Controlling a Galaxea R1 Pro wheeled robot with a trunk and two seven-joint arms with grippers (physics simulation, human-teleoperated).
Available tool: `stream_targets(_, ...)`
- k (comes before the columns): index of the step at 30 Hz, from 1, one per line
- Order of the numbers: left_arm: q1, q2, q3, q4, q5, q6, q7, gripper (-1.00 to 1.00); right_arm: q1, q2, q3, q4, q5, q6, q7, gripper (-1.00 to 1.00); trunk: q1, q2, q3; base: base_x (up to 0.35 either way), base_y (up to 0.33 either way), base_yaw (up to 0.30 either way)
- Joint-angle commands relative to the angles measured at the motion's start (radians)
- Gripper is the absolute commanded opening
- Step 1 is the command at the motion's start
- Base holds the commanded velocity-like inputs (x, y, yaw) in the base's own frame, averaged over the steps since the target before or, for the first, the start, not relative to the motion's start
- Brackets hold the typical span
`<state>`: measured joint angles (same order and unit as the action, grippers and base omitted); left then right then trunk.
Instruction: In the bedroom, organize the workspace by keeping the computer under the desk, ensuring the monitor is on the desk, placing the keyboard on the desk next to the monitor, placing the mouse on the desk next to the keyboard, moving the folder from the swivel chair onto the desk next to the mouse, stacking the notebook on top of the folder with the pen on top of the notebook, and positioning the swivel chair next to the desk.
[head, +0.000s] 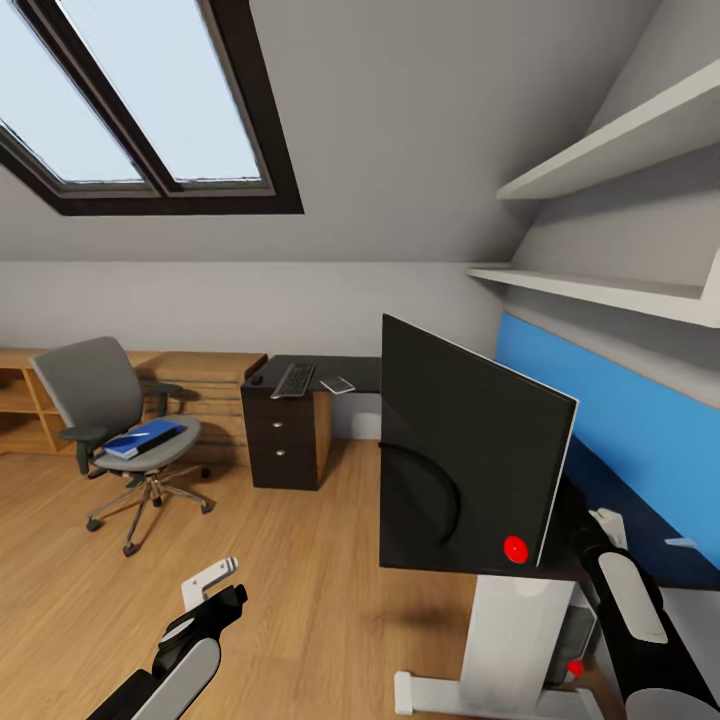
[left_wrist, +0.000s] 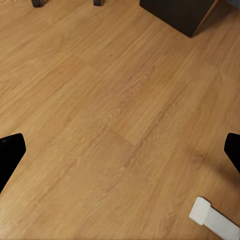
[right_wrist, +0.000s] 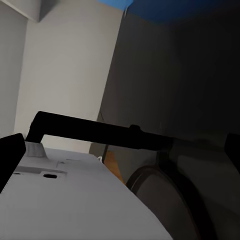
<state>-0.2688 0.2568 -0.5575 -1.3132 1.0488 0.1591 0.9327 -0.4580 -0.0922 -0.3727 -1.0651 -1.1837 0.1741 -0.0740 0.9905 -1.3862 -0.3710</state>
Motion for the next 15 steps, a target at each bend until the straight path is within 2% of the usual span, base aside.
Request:
stream_targets(1, -0.001, 0.001, -0.002, -0.001, 0.002, 0.005, 0.006, 1.00, -0.001, 0.000, -0.001, -0.002, -0.008, 0.005, -0.006, 1.00, 0.000, -0.001, -0.001, 0.000, 0.000, 0.000)
stream_targets(15, -0.001, 0.001, -0.002, -0.001, 0.002, 0.005, 0.006, 1.00, -0.001, 0.002, -0.002, -0.002, -0.008, 0.002, -0.007, 1.00, 0.000, -0.001, 0.000, 0.000, 0.000, 0.000)
